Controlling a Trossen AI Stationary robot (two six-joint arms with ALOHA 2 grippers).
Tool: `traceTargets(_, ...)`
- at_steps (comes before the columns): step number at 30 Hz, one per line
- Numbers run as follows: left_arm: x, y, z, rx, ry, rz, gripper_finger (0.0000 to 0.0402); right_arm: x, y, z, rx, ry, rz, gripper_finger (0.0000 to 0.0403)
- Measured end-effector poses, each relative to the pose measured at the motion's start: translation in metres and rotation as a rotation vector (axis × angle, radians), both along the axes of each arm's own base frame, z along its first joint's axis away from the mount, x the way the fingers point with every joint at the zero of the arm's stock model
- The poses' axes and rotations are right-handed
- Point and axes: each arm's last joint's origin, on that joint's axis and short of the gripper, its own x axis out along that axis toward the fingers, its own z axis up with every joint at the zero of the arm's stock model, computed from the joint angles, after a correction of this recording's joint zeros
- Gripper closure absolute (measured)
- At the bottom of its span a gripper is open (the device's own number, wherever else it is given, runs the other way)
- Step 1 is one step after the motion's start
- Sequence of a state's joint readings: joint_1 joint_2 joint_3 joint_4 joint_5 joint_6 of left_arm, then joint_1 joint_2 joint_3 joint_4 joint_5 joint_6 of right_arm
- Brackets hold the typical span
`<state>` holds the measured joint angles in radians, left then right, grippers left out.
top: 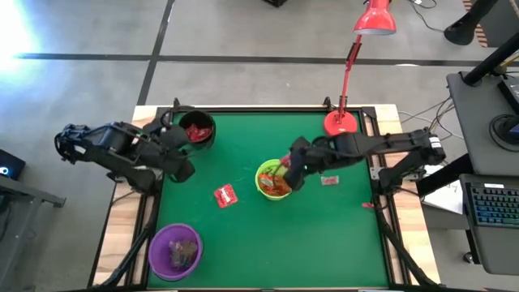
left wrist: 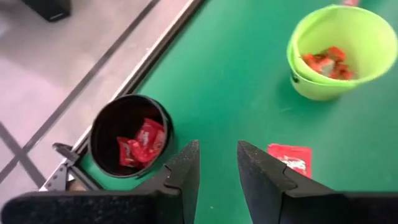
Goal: Sort candy
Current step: Put the red candy into the black bucket
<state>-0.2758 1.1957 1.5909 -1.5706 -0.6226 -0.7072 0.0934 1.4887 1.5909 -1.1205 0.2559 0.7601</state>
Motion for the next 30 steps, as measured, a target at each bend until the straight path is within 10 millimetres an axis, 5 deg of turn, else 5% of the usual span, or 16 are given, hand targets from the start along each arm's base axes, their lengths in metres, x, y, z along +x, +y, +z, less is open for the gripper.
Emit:
traceTargets(5,0.007,0.002,-0.001,-0.045,-0.083,0.131,0.0317,0.002,-0.028,0.006,-0.013,-0.005,0.000,0.0392)
traceTargets(12,0.028,0.016,-0.012,-0.035,0.039,0.142,0.0318,0.005,-0.067,0.010,-0.014,-0.058,0.025,0.0392)
traceTargets(20,0.046,0.095,-0.019,-0.170,0.074,0.198,0.0317,0.003,-0.094,0.012,-0.039,-0.088,0.044,0.0392)
traceTargets(26,0.068,0.154,-0.026,-0.508,-0.177,0.050,0.0304,0.001,-0.104,0.012,-0.042,-0.086,0.065,0.0392)
traceTargets(30,0.102,0.172,-0.034,-0.661,-0.351,-0.148,0.0281,0.002,-0.108,0.013,-0.057,-0.102,0.067,0.0392)
